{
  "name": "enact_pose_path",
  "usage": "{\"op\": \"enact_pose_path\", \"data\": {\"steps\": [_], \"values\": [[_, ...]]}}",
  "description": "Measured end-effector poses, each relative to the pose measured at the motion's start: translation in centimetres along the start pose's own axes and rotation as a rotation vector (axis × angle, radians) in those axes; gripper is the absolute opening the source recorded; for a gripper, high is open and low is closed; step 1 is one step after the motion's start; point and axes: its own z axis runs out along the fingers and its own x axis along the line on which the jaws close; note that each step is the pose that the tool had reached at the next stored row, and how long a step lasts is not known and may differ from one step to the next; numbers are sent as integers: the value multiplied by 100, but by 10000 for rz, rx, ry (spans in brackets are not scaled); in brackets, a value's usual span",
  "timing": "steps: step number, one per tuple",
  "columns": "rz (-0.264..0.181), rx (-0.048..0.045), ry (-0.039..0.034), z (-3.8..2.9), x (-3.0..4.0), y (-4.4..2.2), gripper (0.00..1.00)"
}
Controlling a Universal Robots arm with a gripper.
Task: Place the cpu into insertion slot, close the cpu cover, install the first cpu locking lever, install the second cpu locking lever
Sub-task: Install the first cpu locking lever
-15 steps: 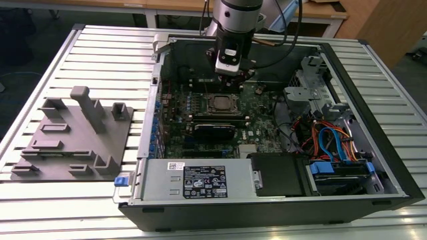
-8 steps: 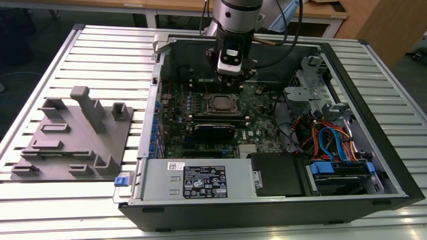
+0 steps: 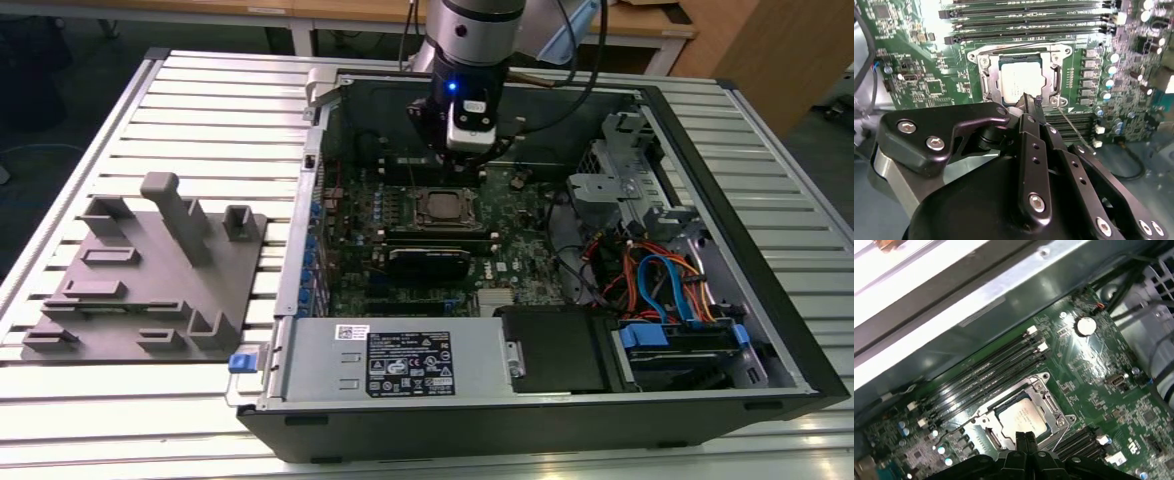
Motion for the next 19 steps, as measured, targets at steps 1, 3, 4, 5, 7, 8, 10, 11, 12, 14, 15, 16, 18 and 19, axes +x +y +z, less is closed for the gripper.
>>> {"op": "enact_pose_path", "data": {"steps": [1, 3, 4, 5, 7, 8, 10, 11, 12, 14, 15, 16, 18, 19], "values": [[-126, 1, 0, 0, 0, 0, 10], [-267, 4, -1, 0, 0, 0, 10], [-287, 4, -1, 0, 0, 0, 10], [-294, 4, -1, 0, 0, 0, 10], [-295, 4, -1, 0, 0, 0, 10], [-296, 5, -1, 0, 0, 0, 10], [-318, 5, -1, 0, 0, 0, 10], [-343, 5, -2, 0, 0, 0, 10], [-430, 7, -2, 0, 0, 0, 10], [-769, 11, -3, 0, 0, 0, 10], [-938, 13, -3, 0, 0, 0, 10], [-1095, 16, -4, 0, 0, 0, 10], [-1375, 19, -5, 0, 0, 0, 10], [-1516, 22, -5, 0, 0, 0, 10]]}}
